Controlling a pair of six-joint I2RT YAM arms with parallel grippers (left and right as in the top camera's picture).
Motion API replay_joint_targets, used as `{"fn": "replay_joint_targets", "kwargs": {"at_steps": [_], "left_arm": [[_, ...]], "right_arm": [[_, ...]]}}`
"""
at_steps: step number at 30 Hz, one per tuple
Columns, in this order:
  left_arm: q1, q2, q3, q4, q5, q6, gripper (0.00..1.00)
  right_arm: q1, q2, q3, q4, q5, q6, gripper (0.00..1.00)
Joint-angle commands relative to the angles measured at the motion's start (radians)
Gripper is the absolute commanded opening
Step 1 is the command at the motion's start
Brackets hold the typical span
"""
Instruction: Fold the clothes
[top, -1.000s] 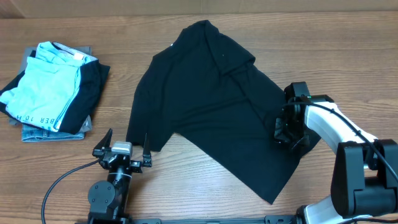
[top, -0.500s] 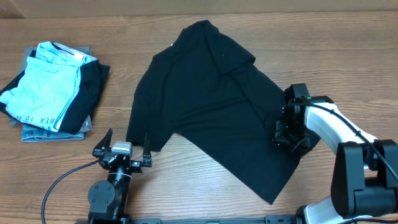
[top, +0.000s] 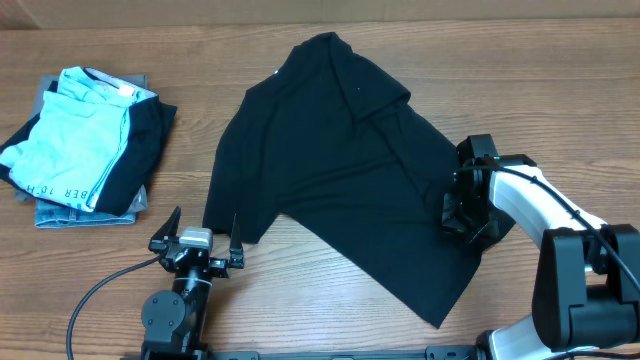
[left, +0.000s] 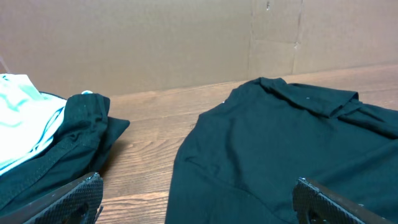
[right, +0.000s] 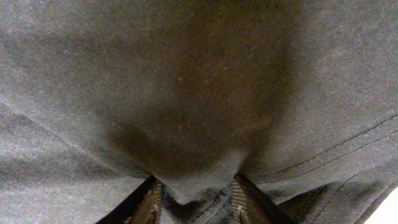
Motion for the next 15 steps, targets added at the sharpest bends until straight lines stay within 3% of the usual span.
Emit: {"fn": "replay_joint_targets", "kwargs": {"at_steps": [1, 15], "left_arm": [[0.005, -0.008, -0.003, 0.000, -0.006, 0.019, 1.00], [0.005, -0.008, -0.003, 0.000, -0.006, 0.019, 1.00]], "right_arm": [[0.003, -0.013, -0.008, 0.002, 0.010, 0.001, 0.36], [0.003, -0.013, 0.076, -0.068, 0.010, 0.001, 0.33]]}}
